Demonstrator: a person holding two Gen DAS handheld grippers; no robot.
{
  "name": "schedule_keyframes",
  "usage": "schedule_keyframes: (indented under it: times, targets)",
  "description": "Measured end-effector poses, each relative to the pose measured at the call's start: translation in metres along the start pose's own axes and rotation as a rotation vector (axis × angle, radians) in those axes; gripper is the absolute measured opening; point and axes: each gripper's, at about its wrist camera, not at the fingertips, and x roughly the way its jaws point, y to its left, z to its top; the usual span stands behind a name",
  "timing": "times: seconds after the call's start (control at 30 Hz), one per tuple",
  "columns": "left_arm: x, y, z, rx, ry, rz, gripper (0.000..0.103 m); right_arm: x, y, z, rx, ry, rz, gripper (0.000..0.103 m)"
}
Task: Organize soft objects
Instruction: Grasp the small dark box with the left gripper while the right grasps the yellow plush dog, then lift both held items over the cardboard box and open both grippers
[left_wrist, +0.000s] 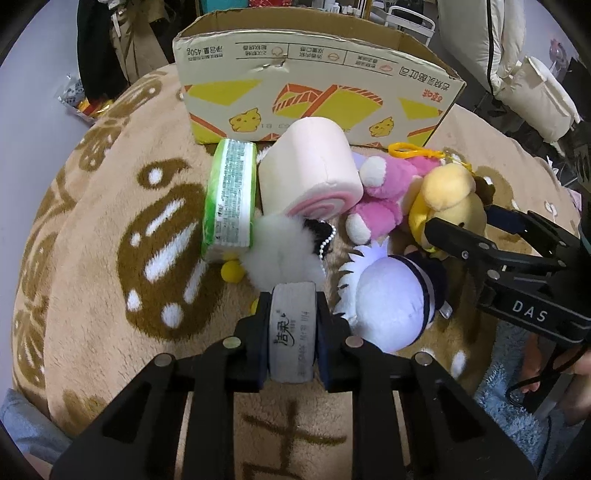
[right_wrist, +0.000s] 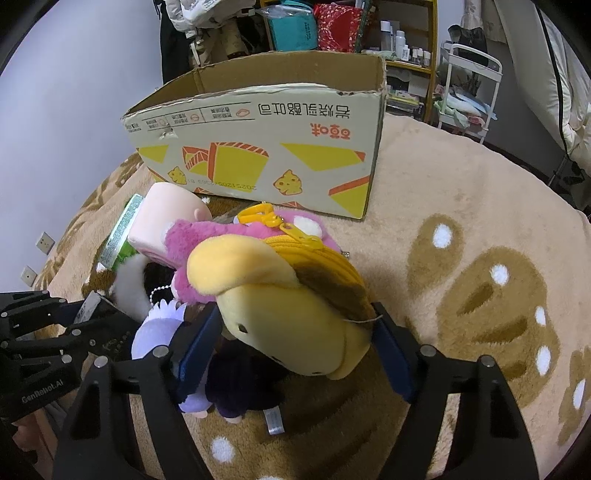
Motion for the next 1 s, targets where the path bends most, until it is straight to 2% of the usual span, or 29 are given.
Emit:
schedule_keyframes:
  times: [0.23,0.47,0.63,0.8,0.9,1.0]
  targets:
    - [0.002,0.002,-0.003,-0.017,0.036,0.01,0.021,-0.006,0.001,0.0,-0.006,-0.005,-0.026,0.078]
    - [-0.004,0.001,-0.003,0.0,0.034,0.005,0.02,-0.012,0.002,0.0,-0.005,-0.016,-0.037,0.077]
    - [-0.026,0.002,-0.003,-0.003,-0.048,-0.007,0.02,-0.031,0.005,-0.001,-0.008,-0.087,-0.033,0.077]
    - [-0.042,0.001,-0.005,0.005,-0.104,0.014,0.02,-0.052,0.008,-0.001,-0.003,-0.187,-0.054,0.077]
    - [-0.061,0.002,-0.002,0.002,-0.208,0.01,0.02,-0.066,0.01,0.0,-0.008,-0.256,-0.052,0.077]
    - [-0.086,-0.006,-0.001,0.044,-0.348,0.05,0.02,-0.078,0.01,0.003,-0.005,-0.314,-0.048,0.076]
